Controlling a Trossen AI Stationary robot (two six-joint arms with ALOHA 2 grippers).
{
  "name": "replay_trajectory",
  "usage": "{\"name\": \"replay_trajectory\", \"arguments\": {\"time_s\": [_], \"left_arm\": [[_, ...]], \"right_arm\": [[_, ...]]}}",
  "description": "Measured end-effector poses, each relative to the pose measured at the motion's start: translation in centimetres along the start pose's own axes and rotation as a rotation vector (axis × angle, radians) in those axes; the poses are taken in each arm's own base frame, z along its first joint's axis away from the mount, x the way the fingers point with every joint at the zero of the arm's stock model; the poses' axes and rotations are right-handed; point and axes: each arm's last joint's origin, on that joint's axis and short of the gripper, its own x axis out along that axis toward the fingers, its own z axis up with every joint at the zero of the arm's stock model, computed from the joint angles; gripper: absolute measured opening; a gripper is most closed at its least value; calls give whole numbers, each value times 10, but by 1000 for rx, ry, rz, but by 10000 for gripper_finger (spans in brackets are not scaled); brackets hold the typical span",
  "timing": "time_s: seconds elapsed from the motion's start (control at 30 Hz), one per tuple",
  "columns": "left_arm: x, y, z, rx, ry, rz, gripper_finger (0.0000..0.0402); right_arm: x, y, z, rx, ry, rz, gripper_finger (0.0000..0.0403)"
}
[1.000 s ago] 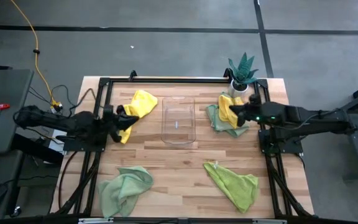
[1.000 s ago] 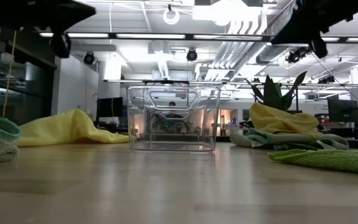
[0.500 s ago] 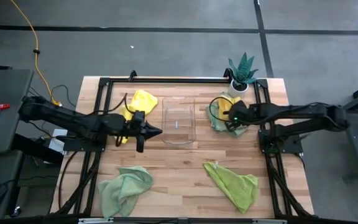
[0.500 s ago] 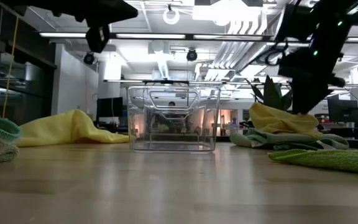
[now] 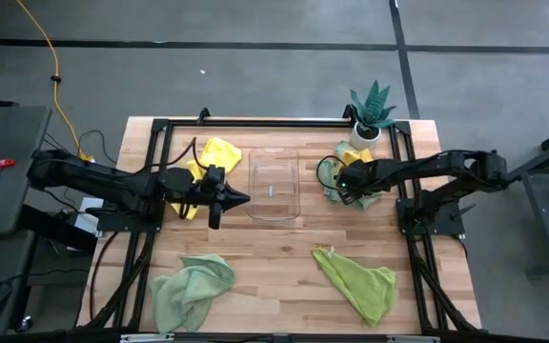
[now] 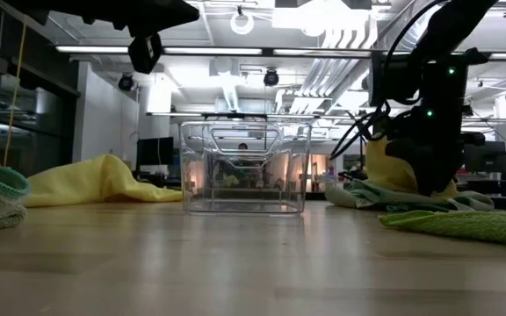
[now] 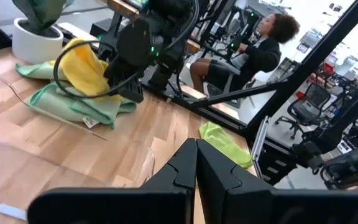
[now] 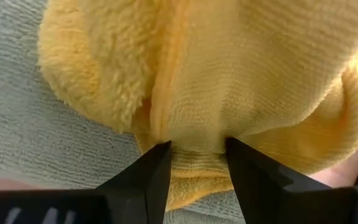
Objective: Fold microfiber towels
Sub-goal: Move the transparent bin to the top center of the table
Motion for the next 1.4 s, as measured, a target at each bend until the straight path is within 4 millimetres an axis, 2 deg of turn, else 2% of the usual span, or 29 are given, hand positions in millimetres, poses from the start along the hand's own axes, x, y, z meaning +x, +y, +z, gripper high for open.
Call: {"name": "replay_trajectory", "arguments": {"time_s": [0.13,0.33,0.6,0.73,0.87,0.97,1.07,1.23,1.4], "left_arm": [[-4,1,5,-4,-23,2,0],[-9,4,11,-9,-55,9,0],[-16,4,18,-13,-78,-35,0],[-18,3,20,-13,-86,-40,0],[-16,3,18,-12,-74,-40,0],[-11,1,11,-8,-36,-44,0],[-2,-4,0,-18,37,-77,0],[19,-15,-33,-2,229,-150,0],[48,-27,-59,63,406,-159,0]], "right_arm": [[-7,0,3,2,0,9,110],[-25,2,13,-37,-31,42,11],[-59,5,30,-117,-41,76,3],[-92,7,43,-203,-65,194,2],[-132,7,55,-297,-115,407,1],[-158,5,60,-353,-145,546,1],[-172,2,63,-367,-167,604,1],[-176,-1,63,-352,-184,583,0],[-176,-1,63,-350,-180,575,0]]}}
